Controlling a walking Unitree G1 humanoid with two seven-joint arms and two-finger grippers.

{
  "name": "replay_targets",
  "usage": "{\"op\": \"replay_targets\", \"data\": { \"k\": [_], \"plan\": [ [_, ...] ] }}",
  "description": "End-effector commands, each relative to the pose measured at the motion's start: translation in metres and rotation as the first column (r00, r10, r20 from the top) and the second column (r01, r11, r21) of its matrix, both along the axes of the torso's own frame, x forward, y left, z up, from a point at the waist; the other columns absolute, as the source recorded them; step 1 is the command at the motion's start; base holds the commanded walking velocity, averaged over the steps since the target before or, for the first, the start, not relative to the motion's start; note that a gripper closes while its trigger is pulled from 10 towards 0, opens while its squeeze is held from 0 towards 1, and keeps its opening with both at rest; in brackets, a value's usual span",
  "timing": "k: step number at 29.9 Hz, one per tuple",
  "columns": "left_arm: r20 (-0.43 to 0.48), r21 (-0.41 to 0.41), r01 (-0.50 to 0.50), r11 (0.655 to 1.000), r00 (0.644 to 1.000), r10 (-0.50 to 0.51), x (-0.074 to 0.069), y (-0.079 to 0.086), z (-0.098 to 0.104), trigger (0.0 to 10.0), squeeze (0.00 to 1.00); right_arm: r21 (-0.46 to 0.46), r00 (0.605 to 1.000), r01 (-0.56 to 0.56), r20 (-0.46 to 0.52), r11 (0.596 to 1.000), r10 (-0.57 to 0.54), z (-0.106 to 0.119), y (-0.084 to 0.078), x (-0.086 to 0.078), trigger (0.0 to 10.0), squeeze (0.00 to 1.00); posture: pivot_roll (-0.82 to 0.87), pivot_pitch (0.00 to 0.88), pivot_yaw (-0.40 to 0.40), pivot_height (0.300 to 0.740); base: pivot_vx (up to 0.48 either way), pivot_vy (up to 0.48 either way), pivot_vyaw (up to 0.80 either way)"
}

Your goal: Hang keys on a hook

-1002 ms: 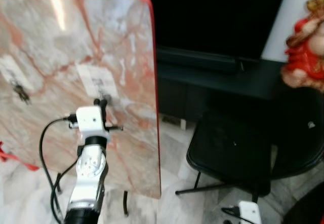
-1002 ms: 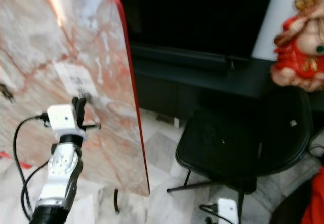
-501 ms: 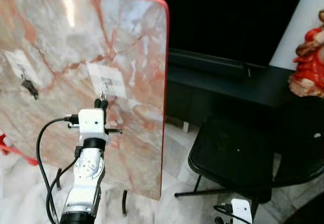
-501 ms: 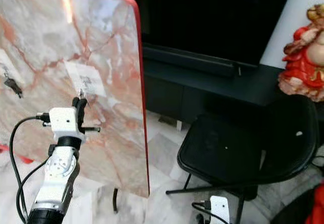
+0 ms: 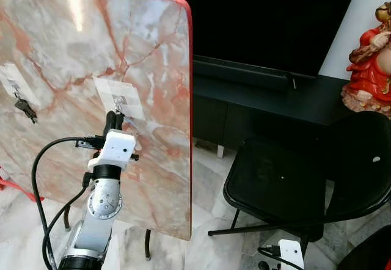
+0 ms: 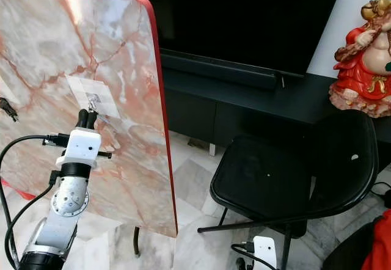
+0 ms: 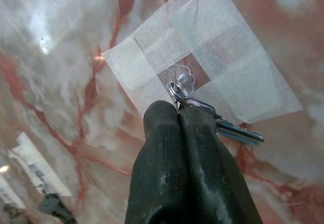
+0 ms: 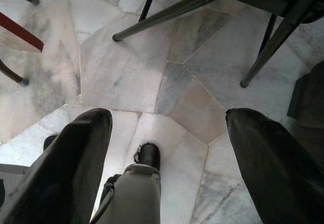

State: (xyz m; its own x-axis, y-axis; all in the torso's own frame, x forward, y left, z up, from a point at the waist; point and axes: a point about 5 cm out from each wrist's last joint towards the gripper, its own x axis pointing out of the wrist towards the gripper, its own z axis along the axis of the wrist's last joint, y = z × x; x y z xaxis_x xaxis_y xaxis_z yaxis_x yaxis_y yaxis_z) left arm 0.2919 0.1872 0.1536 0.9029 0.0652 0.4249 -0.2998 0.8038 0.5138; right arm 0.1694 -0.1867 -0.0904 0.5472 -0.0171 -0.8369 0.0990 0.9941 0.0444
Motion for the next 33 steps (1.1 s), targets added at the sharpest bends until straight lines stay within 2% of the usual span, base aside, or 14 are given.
{"op": "replay_targets", "data": {
  "k": [1,3,5,10,18,23,33],
  "plan": [
    [-0.001,0.045,-0.018,0.999,1.000,0.018,-0.002,0.000,0.000,10.0,0.00,0.004,1.000,0.001,-0.008,1.000,0.000,0.000,0.000,-0.001,10.0,0.00,0.06,0.000,-0.014,0.740,0.000,0.000,0.00],
    [-0.011,0.057,-0.018,0.998,1.000,0.019,-0.002,0.000,-0.002,10.0,0.00,0.005,1.000,0.000,-0.008,1.000,0.000,0.000,0.000,-0.001,10.0,0.00,0.06,0.000,-0.014,0.740,0.000,0.000,0.00],
    [-0.043,0.113,-0.015,0.993,0.999,0.020,-0.003,0.000,-0.009,10.0,0.00,0.007,1.000,-0.005,-0.010,1.000,0.005,-0.001,0.000,-0.001,10.0,0.00,0.06,0.000,-0.014,0.740,0.000,0.000,0.00],
    [-0.058,0.179,-0.006,0.984,0.998,0.017,-0.004,-0.003,-0.013,10.0,0.00,0.010,1.000,-0.006,-0.011,1.000,0.006,-0.001,0.001,-0.001,10.0,0.00,0.06,0.000,-0.015,0.740,0.000,0.000,0.00],
    [-0.043,0.243,-0.025,0.970,0.998,0.037,-0.003,-0.005,-0.012,10.0,0.00,0.012,1.000,-0.005,-0.010,1.000,0.005,-0.001,0.000,-0.001,10.0,0.00,0.06,0.000,-0.015,0.740,0.000,0.000,0.00],
    [-0.037,0.320,-0.052,0.946,0.997,0.068,-0.006,-0.003,-0.015,10.0,0.00,0.013,1.000,-0.006,-0.011,1.000,0.006,-0.001,0.000,-0.001,10.0,0.00,0.06,0.000,-0.014,0.740,0.000,0.000,0.00],
    [-0.006,0.399,-0.139,0.906,0.988,0.155,-0.005,0.005,-0.014,10.0,0.00,0.015,1.000,-0.008,-0.011,1.000,0.008,-0.001,0.000,-0.001,10.0,0.00,0.06,0.000,-0.016,0.740,0.000,0.000,0.00]
  ]
}}
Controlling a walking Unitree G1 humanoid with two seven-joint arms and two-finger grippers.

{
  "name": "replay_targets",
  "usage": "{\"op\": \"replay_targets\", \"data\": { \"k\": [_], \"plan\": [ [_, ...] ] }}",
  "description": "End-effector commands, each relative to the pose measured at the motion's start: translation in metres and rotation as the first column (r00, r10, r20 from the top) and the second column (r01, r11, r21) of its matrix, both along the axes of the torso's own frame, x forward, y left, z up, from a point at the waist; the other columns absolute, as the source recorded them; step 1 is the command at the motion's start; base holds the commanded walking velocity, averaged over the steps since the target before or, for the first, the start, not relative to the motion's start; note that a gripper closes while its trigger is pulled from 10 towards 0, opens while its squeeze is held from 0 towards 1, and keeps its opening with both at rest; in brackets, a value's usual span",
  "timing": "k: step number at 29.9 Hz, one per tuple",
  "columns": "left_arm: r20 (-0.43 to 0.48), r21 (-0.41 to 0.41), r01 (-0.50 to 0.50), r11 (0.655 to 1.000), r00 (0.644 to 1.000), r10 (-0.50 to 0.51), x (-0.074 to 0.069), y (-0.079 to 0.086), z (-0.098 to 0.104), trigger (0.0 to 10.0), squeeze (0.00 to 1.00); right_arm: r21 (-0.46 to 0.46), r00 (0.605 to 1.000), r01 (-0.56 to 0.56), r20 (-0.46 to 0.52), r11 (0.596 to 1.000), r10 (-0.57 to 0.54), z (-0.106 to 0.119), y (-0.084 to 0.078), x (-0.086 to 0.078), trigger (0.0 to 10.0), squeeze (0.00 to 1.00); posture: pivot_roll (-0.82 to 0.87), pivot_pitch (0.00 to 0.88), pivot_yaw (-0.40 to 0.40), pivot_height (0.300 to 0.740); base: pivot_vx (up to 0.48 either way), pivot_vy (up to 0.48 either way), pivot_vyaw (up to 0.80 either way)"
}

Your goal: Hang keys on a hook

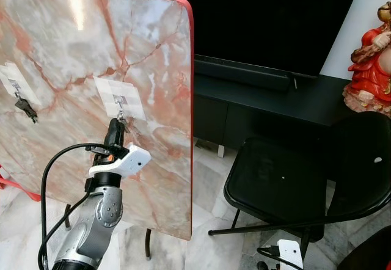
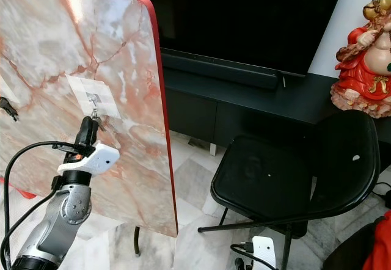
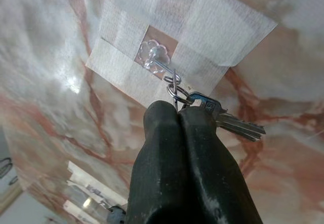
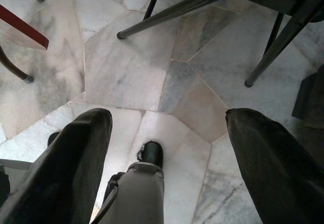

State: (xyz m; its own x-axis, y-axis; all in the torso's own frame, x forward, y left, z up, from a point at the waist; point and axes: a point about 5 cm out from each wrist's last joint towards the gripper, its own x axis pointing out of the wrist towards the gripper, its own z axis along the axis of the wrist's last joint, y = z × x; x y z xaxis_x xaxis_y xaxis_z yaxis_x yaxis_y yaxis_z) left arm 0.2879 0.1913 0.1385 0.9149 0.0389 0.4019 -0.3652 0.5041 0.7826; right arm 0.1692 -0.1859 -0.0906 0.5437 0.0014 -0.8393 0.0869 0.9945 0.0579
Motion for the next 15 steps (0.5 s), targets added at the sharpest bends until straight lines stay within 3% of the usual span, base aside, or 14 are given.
{"op": "replay_targets", "data": {
  "k": [1,3,4,15],
  "plan": [
    [0.010,0.031,-0.008,0.999,1.000,0.007,-0.0010,0.0010,0.0011,10.0,0.00,0.001,1.000,0.004,-0.006,1.000,-0.004,-0.0005,-0.0007,-0.0011,10.0,0.00,0.06,0.000,-0.016,0.740,0.000,0.000,0.00],
    [0.013,0.039,-0.010,0.999,1.000,0.010,-0.0010,0.0010,0.0010,10.0,0.79,0.001,1.000,0.005,-0.007,1.000,-0.005,-0.0005,-0.0007,-0.0011,10.0,0.00,0.06,0.000,-0.016,0.740,0.000,0.000,0.00],
    [0.014,0.043,-0.009,0.999,1.000,0.008,-0.0010,0.0004,0.0008,10.0,1.00,0.001,1.000,0.004,-0.007,1.000,-0.004,-0.0005,-0.0007,-0.0011,10.0,0.00,0.06,0.000,-0.016,0.740,0.000,0.000,0.00],
    [-0.014,0.045,0.020,0.999,1.000,-0.019,-0.0031,-0.0029,-0.0070,10.0,1.00,-0.003,1.000,0.012,-0.008,1.000,-0.012,-0.0008,-0.0007,-0.0016,10.0,0.00,0.06,0.000,-0.016,0.740,0.000,0.000,0.00]
  ]
}}
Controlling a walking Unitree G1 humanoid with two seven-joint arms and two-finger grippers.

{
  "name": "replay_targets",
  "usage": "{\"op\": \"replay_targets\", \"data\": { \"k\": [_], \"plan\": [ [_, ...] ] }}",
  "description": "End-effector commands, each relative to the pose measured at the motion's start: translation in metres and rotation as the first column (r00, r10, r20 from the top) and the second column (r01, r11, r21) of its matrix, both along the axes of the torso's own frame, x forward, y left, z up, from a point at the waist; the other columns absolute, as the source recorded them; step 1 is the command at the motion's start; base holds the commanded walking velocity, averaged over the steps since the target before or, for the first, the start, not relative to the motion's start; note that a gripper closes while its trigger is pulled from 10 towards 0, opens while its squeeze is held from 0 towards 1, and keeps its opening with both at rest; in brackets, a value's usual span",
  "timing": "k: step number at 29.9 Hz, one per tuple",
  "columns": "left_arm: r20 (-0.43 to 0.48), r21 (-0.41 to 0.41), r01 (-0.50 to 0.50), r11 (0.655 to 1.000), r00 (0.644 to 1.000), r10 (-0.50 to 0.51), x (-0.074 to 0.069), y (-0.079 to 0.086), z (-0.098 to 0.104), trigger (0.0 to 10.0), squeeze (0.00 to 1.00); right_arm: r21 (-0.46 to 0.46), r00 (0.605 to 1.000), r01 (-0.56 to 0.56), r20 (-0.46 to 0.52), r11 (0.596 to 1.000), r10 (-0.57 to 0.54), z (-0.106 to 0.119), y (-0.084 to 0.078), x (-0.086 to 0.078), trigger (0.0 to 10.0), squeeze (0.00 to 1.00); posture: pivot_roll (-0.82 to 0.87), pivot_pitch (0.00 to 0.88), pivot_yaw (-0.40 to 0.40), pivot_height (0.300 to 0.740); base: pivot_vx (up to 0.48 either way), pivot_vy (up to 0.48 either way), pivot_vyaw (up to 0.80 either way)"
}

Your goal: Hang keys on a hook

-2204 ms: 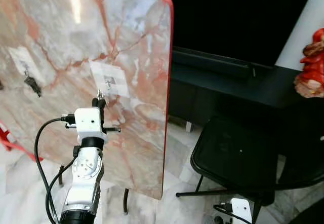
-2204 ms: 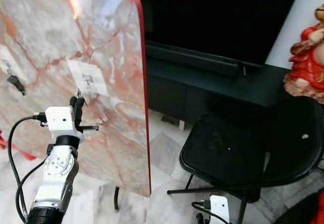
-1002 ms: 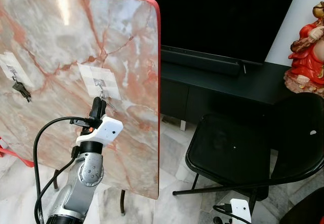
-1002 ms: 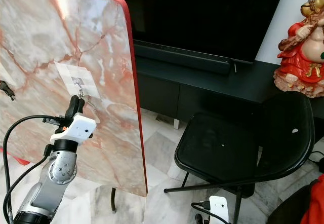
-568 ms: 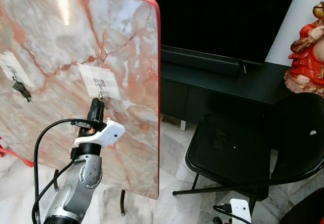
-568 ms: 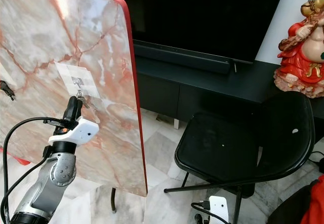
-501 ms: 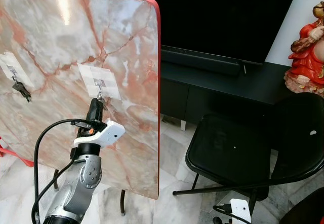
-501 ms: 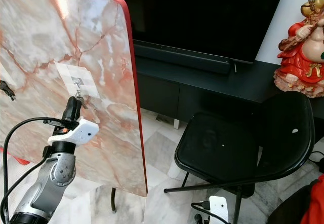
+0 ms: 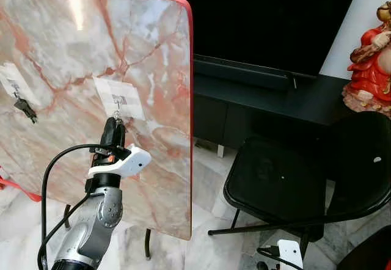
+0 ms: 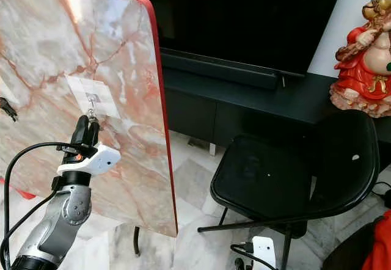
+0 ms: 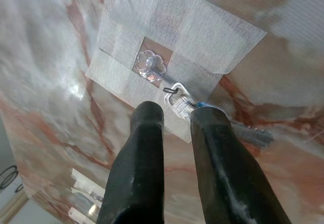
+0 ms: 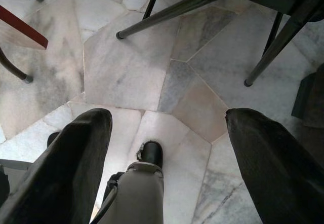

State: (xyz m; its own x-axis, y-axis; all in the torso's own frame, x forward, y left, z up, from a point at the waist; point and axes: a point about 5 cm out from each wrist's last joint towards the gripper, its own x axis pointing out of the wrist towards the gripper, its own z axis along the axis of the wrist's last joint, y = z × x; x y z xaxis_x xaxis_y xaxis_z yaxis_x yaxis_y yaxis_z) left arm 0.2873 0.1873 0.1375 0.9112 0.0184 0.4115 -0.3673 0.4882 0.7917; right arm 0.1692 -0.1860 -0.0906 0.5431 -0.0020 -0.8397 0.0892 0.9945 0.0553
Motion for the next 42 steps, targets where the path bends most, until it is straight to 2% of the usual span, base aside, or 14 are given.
{"op": "replay_targets", "data": {
  "k": [1,12,18,19,20,21,22,25,28,29,31,35,36,42],
  "plan": [
    [-0.027,0.019,0.010,1.000,1.000,-0.009,-0.003,0.001,-0.007,10.0,1.00,-0.001,1.000,0.010,-0.008,1.000,-0.010,-0.001,-0.001,-0.002,10.0,0.00,0.06,0.000,-0.016,0.740,0.000,0.000,0.00],
    [-0.205,-0.036,0.017,0.999,0.978,-0.024,-0.014,0.011,-0.048,10.0,1.00,-0.004,1.000,0.017,-0.010,1.000,-0.017,-0.001,0.000,-0.002,10.0,0.00,0.06,0.000,-0.015,0.740,0.000,0.000,0.00],
    [-0.450,-0.316,-0.129,0.940,0.892,-0.029,-0.027,0.027,-0.097,10.0,1.00,-0.006,1.000,0.020,-0.009,1.000,-0.020,-0.001,-0.001,-0.002,10.0,0.00,0.06,0.000,-0.015,0.740,0.000,0.000,0.00],
    [-0.502,-0.397,-0.204,0.895,0.865,-0.026,-0.033,0.033,-0.110,10.0,0.00,-0.007,1.000,0.021,-0.009,1.000,-0.021,-0.001,-0.001,-0.002,10.0,0.00,0.06,0.000,-0.015,0.740,0.000,0.000,0.00],
    [-0.570,-0.527,-0.314,0.789,0.820,-0.054,-0.043,0.040,-0.130,10.0,0.00,-0.008,1.000,0.020,-0.009,1.000,-0.020,-0.001,-0.001,-0.002,10.0,0.00,0.06,0.000,-0.017,0.740,0.000,0.000,0.00],
    [-0.570,-0.527,-0.314,0.789,0.820,-0.054,-0.043,0.040,-0.130,10.0,0.00,-0.008,1.000,0.020,-0.009,1.000,-0.020,-0.001,-0.001,-0.002,10.0,0.00,0.06,0.000,-0.017,0.740,0.000,0.000,0.00],
    [-0.628,-0.574,-0.408,0.710,0.776,-0.061,-0.053,0.047,-0.146,10.0,0.00,-0.009,1.000,0.020,-0.009,1.000,-0.020,-0.001,-0.001,-0.001,10.0,0.00,0.06,0.000,-0.018,0.740,0.000,0.000,0.00],
    [-0.688,-0.581,-0.507,0.637,0.724,-0.051,-0.065,0.056,-0.162,10.0,0.00,-0.011,1.000,0.019,-0.009,1.000,-0.019,-0.001,-0.001,-0.001,10.0,0.00,0.06,0.000,-0.018,0.740,0.000,0.000,0.00],
    [-0.778,-0.560,-0.654,0.509,0.627,-0.051,-0.088,0.064,-0.186,10.0,0.00,-0.020,1.000,0.013,-0.011,1.000,-0.014,0.000,-0.002,-0.001,10.0,0.00,0.06,0.000,-0.022,0.740,0.000,0.000,0.00],
    [-0.778,-0.560,-0.654,0.509,0.627,-0.051,-0.088,0.064,-0.186,10.0,0.00,-0.020,1.000,0.013,-0.011,1.000,-0.014,0.000,-0.002,-0.001,10.0,0.00,0.06,0.000,-0.022,0.740,0.000,0.000,0.00],
    [-0.870,-0.463,-0.723,0.512,0.482,-0.106,-0.116,0.058,-0.209,10.0,0.00,-0.027,1.000,0.010,-0.013,1.000,-0.010,0.000,-0.003,0.000,10.0,0.00,0.06,0.000,-0.025,0.740,0.000,0.000,0.00],
    [-0.891,-0.430,-0.741,0.515,0.438,-0.114,-0.124,0.056,-0.215,10.0,0.00,-0.031,1.000,0.008,-0.016,0.999,-0.009,0.000,-0.003,-0.001,10.0,0.00,0.06,0.000,-0.024,0.740,0.000,0.000,0.00],
    [-0.909,-0.403,-0.766,0.501,0.397,-0.125,-0.134,0.053,-0.221,10.0,0.00,-0.035,1.000,0.009,-0.018,0.999,-0.009,0.000,-0.003,-0.001,10.0,0.00,0.05,0.000,-0.024,0.740,0.000,0.000,0.00],
    [-0.921,-0.384,-0.780,0.493,0.363,-0.144,-0.142,0.047,-0.227,10.0,0.00,-0.046,1.000,0.007,-0.024,0.999,-0.008,-0.001,-0.004,-0.002,10.0,0.00,0.05,0.000,-0.026,0.740,0.000,0.392,0.00]
  ]
}}
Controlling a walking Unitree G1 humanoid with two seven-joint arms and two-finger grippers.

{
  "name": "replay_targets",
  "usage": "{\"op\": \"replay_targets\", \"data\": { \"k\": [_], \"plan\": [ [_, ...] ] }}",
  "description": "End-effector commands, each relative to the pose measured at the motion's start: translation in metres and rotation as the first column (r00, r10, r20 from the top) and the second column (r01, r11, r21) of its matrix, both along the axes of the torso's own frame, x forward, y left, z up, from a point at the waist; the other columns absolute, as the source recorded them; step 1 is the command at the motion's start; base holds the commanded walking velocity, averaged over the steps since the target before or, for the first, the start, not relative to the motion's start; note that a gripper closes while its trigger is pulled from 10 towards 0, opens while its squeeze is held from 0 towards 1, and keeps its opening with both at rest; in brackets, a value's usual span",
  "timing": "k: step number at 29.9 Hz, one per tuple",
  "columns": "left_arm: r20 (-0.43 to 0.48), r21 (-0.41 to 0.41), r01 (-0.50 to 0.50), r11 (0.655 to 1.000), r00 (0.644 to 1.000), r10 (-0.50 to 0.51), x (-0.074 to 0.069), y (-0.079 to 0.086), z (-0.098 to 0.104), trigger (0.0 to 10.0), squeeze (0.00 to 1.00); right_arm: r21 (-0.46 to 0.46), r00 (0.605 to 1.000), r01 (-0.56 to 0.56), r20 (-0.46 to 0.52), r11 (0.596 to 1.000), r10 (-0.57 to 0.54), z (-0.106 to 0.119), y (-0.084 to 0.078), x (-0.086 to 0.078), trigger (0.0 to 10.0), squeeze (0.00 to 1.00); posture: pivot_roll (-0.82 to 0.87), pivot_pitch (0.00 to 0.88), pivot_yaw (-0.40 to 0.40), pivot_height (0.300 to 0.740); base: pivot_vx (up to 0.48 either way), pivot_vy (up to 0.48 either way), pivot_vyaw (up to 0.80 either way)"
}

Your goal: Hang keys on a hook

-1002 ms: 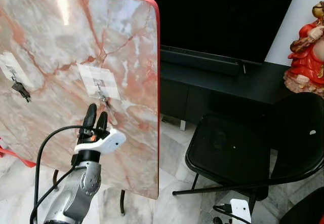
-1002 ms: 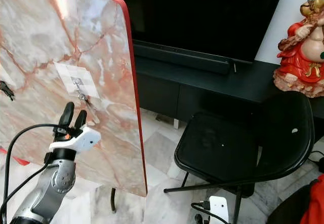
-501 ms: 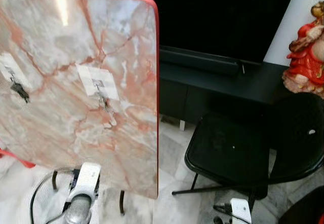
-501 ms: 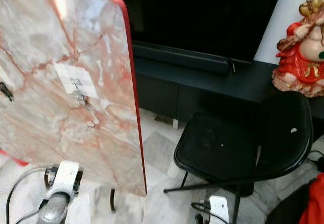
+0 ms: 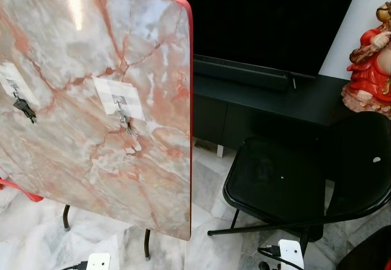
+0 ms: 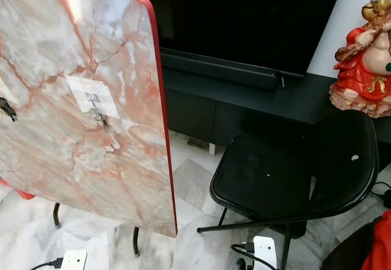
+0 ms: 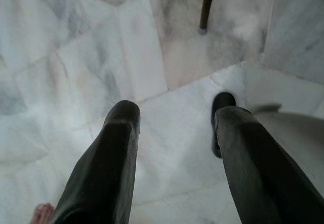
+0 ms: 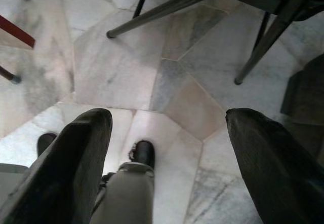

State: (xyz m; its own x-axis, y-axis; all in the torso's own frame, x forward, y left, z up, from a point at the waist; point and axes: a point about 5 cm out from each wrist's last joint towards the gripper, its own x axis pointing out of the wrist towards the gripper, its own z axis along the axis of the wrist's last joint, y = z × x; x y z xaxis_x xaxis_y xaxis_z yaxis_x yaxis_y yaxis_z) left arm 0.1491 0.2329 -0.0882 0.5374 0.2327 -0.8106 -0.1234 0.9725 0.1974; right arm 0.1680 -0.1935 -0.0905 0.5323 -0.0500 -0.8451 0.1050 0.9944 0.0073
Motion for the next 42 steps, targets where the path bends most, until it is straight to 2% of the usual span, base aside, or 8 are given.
{"op": "replay_targets", "data": {
  "k": [1,14,42],
  "plan": [
    [-0.017,0.004,0.009,1.000,1.000,-0.009,-0.004,0.001,-0.002,10.0,0.00,0.002,1.000,-0.007,-0.012,1.000,0.007,-0.001,0.003,-0.001,10.0,0.00,0.05,0.000,-0.026,0.740,0.000,0.480,0.00],
    [-0.067,0.000,-0.015,1.000,0.998,0.015,-0.017,0.000,-0.007,10.0,0.00,-0.012,1.000,-0.004,-0.024,1.000,0.004,-0.002,0.003,-0.003,10.0,0.00,0.05,0.000,-0.013,0.740,0.000,0.480,0.00],
    [-0.075,-0.034,-0.029,0.999,0.997,0.026,-0.016,-0.003,-0.008,10.0,0.00,-0.008,1.000,0.010,-0.013,1.000,-0.010,0.000,0.004,0.002,10.0,0.00,0.07,0.000,-0.027,0.740,0.000,0.480,0.00]
  ]
}}
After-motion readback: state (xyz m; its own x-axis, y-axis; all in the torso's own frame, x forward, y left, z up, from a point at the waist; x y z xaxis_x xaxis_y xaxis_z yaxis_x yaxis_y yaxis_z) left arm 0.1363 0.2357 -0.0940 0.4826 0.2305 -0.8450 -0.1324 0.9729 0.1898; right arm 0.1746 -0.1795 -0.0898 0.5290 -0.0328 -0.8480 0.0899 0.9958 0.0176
